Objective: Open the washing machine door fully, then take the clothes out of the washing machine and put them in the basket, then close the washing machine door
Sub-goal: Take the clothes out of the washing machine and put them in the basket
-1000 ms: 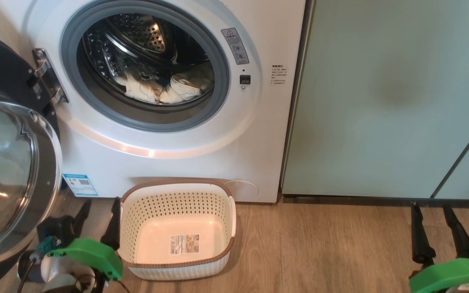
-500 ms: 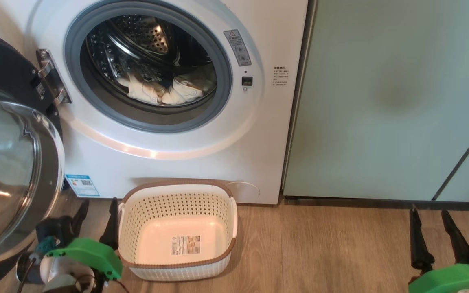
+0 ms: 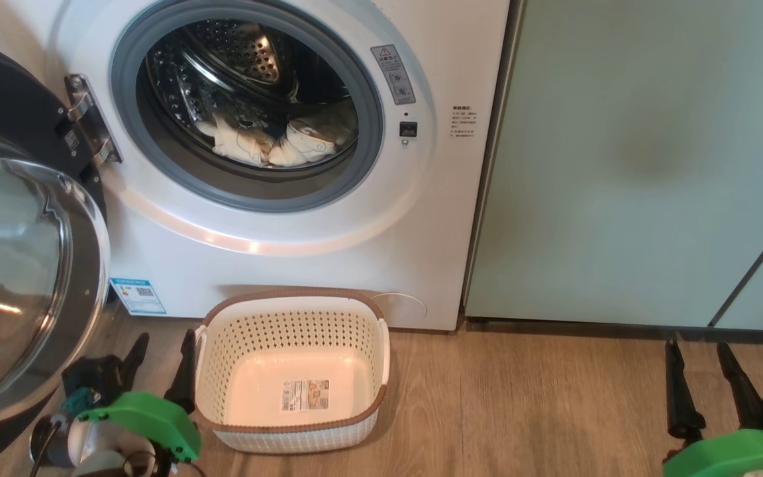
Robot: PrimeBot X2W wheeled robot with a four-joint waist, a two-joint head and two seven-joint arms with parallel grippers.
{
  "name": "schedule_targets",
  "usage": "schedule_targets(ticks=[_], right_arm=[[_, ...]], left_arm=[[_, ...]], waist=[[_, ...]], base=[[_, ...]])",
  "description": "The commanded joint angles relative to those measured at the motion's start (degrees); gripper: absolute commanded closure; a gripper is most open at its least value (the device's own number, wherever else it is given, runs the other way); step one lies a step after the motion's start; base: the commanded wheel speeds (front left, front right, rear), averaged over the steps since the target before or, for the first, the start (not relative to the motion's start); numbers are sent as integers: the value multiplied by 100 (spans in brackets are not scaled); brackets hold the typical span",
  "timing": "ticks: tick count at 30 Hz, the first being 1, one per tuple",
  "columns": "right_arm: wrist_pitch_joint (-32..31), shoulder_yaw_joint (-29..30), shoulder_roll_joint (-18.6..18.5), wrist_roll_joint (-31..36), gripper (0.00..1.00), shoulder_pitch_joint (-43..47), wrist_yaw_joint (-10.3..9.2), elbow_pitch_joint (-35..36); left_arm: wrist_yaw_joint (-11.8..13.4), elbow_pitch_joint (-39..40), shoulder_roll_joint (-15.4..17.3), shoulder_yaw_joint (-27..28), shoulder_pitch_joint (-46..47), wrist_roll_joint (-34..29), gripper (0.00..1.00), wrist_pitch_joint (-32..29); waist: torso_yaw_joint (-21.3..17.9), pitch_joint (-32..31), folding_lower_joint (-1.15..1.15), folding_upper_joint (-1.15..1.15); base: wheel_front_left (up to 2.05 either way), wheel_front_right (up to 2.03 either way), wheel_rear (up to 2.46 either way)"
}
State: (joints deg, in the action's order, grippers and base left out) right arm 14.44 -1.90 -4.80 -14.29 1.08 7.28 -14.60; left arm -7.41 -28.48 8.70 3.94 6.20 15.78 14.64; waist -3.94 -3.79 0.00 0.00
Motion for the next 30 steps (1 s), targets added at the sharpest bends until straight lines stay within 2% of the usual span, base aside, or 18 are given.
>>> schedule_targets(ticks=[1, 8, 22, 30], right_arm=[[56, -121, -30, 12, 0, -179, 21, 148], [56, -135, -24, 6, 0, -208, 21, 143], [56, -134, -37, 0, 0, -250, 21, 138], [56, -156, -37, 0, 0, -266, 21, 135]], left_arm=[[-7, 149, 210, 152, 395, 62, 0, 36], [-7, 117, 280, -2, 439, 115, 0, 36], [10, 186, 247, 38, 514, 72, 0, 36], [3, 136, 176, 155, 450, 104, 0, 36]], waist=[[3, 8, 0, 0], [2, 74, 0, 0], [32, 147, 0, 0], [14, 159, 0, 0]], base=[[36, -36, 0], [91, -91, 0], [172, -171, -1], [60, -60, 0]])
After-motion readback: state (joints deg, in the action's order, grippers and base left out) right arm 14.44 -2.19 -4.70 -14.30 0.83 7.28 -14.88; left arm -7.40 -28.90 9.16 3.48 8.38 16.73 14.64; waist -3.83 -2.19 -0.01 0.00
